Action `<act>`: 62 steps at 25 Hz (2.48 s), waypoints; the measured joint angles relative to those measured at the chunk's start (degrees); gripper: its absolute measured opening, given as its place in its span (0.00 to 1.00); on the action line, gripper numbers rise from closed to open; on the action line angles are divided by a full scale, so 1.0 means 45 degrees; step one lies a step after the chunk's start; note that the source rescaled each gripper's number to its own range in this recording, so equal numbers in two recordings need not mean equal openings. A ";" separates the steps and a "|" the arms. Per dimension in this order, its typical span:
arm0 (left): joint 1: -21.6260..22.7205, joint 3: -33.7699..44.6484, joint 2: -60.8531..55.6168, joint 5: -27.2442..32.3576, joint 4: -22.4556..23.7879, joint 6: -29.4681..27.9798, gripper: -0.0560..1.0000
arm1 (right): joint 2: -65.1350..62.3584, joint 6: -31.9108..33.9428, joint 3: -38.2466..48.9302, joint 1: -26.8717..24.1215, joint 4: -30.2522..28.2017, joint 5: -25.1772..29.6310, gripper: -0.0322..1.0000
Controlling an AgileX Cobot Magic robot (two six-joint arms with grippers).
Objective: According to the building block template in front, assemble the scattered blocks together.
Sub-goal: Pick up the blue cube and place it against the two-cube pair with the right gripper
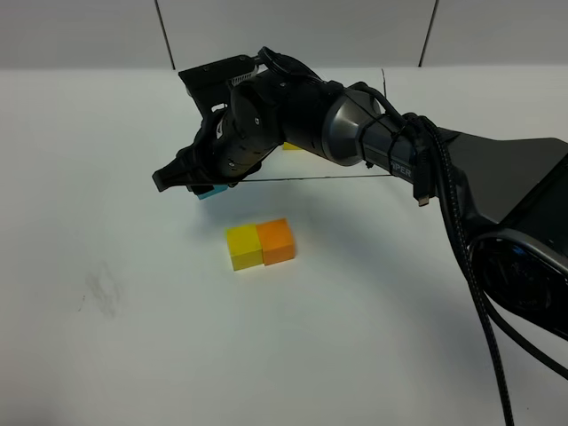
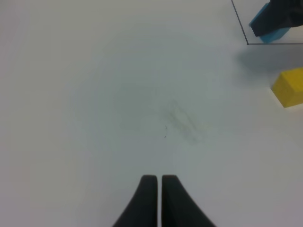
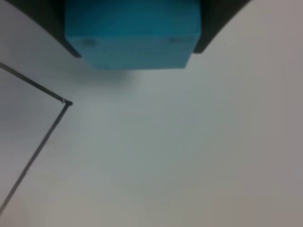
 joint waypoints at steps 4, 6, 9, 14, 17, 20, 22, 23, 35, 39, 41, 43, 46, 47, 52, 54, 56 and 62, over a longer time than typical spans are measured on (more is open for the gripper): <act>0.0000 0.0000 0.0000 0.0000 0.0000 0.0000 0.06 | 0.0000 0.1810 0.0000 0.0000 -0.1146 0.0485 0.47; 0.0000 0.0000 0.0000 0.0000 0.0000 0.0000 0.06 | 0.0000 0.3075 0.0000 0.0000 -0.1884 0.0811 0.47; 0.0000 0.0000 0.0000 0.0000 0.0000 0.0000 0.06 | 0.0000 0.4263 0.0000 0.0000 -0.2469 0.1319 0.47; 0.0000 0.0000 0.0000 0.0000 0.0000 0.0000 0.06 | 0.0000 0.5444 0.0000 0.0004 -0.2606 0.1914 0.47; 0.0000 0.0000 0.0000 0.0000 0.0000 0.0000 0.06 | 0.0000 0.5735 0.0000 0.0099 -0.2758 0.1917 0.47; 0.0000 0.0000 0.0000 0.0000 0.0000 0.0000 0.06 | 0.0000 0.5829 0.0000 0.0242 -0.2887 0.1917 0.47; 0.0000 0.0000 0.0000 0.0000 0.0000 0.0000 0.06 | 0.0000 0.5853 0.0000 0.0339 -0.3017 0.1879 0.47; 0.0000 0.0000 0.0000 0.0000 0.0000 0.0000 0.06 | 0.0000 0.5886 0.0000 0.0383 -0.3104 0.1865 0.47; 0.0000 0.0000 0.0000 0.0000 0.0000 0.0000 0.06 | 0.0481 0.6312 0.0000 0.0511 -0.3235 0.1678 0.47; 0.0000 0.0000 0.0000 0.0000 0.0000 0.0000 0.06 | 0.0481 0.5993 0.0000 0.0511 -0.3305 0.1720 0.47; 0.0000 0.0000 0.0000 0.0000 0.0000 0.0000 0.06 | 0.0481 0.5958 0.0000 0.0511 -0.3320 0.1770 0.47; 0.0000 0.0000 0.0000 0.0000 0.0000 0.0000 0.06 | 0.0481 0.5933 0.0000 0.0511 -0.3320 0.1911 0.47; 0.0000 0.0000 0.0000 0.0000 0.0000 0.0000 0.06 | 0.0481 0.5933 0.0000 0.0540 -0.3358 0.2052 0.47; 0.0000 0.0000 0.0000 0.0000 0.0000 0.0000 0.06 | 0.0481 0.5933 0.0000 0.0565 -0.3386 0.2090 0.47; 0.0000 0.0000 0.0000 0.0000 0.0000 0.0000 0.06 | 0.0481 0.5970 0.0000 0.0767 -0.3444 0.2151 0.47; 0.0000 0.0000 0.0000 0.0000 0.0000 0.0000 0.06 | 0.0481 0.6011 0.0000 0.0772 -0.3432 0.2151 0.47; 0.0000 0.0000 0.0000 0.0000 0.0000 0.0000 0.06 | 0.0481 0.6038 0.0000 0.0772 -0.3432 0.2151 0.47; 0.0000 0.0000 0.0000 0.0000 0.0000 0.0000 0.06 | 0.0481 0.6060 0.0000 0.0803 -0.3403 0.2192 0.47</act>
